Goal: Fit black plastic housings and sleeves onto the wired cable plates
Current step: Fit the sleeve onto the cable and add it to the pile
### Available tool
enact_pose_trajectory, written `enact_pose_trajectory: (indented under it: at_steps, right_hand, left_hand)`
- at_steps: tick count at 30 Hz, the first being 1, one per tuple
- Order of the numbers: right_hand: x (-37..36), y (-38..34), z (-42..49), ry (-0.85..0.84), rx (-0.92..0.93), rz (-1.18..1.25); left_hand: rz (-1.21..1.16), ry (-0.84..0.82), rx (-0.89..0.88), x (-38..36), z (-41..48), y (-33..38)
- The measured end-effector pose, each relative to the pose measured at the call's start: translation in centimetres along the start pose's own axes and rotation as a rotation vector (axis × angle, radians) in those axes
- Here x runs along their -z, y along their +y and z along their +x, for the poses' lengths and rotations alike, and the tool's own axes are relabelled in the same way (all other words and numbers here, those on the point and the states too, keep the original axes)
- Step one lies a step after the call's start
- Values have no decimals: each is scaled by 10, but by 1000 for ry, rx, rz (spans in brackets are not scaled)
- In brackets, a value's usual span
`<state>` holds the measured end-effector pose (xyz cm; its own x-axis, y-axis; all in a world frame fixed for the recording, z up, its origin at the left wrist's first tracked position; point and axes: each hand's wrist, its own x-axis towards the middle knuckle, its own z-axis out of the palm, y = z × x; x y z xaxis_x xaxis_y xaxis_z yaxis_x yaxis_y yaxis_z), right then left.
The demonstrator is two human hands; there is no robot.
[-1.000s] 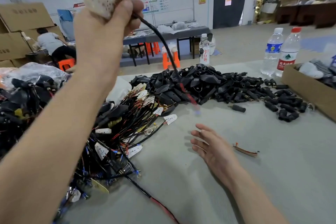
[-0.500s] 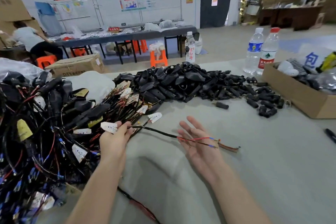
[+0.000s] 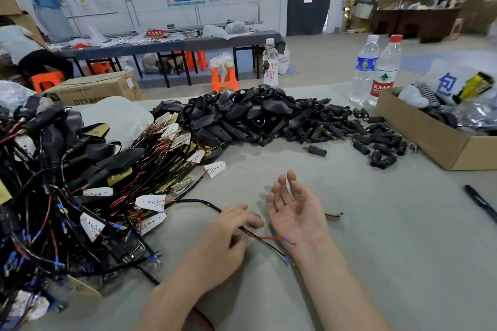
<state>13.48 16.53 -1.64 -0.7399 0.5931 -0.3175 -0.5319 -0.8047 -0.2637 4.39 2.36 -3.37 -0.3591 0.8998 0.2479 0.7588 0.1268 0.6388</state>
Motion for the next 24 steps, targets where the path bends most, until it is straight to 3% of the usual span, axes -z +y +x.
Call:
enact_pose_trajectory:
  at_steps: [7,11,15,24]
  right_hand:
    - [-1,-4,2,28,-2,9]
    - [0,-9,1,14,35,13]
    - [-1,-18,2,-24,99,-30]
    - [-5,4,2,-24,427,-866]
  left_hand:
    - [124,48,-193,-2,7,-5]
    - [119,135,-132,-5,20,-3]
    - [-79,316,46,-4,25,-4]
    - [-281,470,123,0,23,-11]
